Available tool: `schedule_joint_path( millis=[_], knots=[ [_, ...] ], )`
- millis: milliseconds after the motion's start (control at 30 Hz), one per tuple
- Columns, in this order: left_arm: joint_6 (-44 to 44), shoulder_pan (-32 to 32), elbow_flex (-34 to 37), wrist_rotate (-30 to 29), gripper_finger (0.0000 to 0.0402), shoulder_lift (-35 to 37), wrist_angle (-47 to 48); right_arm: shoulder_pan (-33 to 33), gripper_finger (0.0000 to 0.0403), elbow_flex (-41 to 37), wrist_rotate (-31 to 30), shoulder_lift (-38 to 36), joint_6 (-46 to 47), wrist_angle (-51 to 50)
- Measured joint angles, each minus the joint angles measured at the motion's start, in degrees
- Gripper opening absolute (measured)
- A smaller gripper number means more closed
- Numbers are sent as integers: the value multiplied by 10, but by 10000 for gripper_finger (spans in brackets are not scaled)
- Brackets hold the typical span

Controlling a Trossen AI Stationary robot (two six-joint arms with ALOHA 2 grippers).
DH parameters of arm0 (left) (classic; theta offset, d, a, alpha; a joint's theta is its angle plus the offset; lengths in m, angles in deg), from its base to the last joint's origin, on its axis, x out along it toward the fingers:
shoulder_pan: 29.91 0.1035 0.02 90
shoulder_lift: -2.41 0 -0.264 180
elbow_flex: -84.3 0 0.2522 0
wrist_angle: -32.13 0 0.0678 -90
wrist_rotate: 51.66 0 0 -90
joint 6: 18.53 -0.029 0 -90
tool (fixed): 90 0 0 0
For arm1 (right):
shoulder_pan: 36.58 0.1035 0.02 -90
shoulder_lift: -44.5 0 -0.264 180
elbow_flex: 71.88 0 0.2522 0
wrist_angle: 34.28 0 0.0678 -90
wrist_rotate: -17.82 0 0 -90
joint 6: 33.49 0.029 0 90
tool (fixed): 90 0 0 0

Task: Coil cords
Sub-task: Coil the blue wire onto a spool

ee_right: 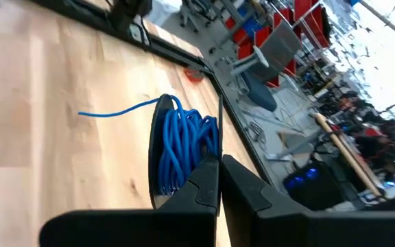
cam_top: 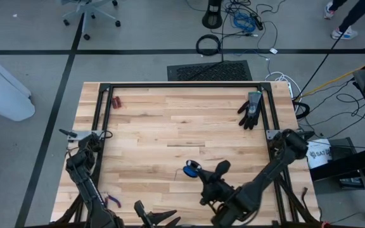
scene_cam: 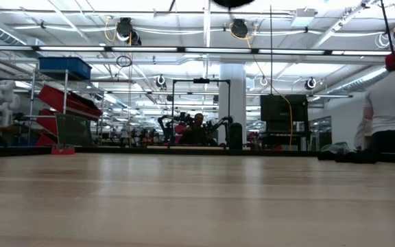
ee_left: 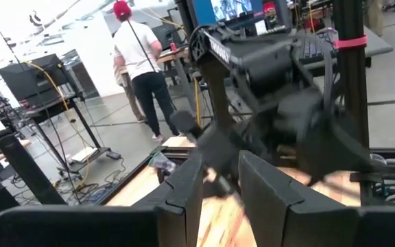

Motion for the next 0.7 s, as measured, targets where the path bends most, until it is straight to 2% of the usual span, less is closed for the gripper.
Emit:
schedule_joint_path(
  millis=[400,567,700],
  knots=[
    [-4,0,0,0,102,4,-6,-71,0,0,42,91,-32,-7],
    [-4,0,0,0,102,4,-5,-99,0,0,38,121,-45,-7],
    [-5,0,0,0,102,4,-4,-122,0,0,2,134,-32,-17]
  ],
)
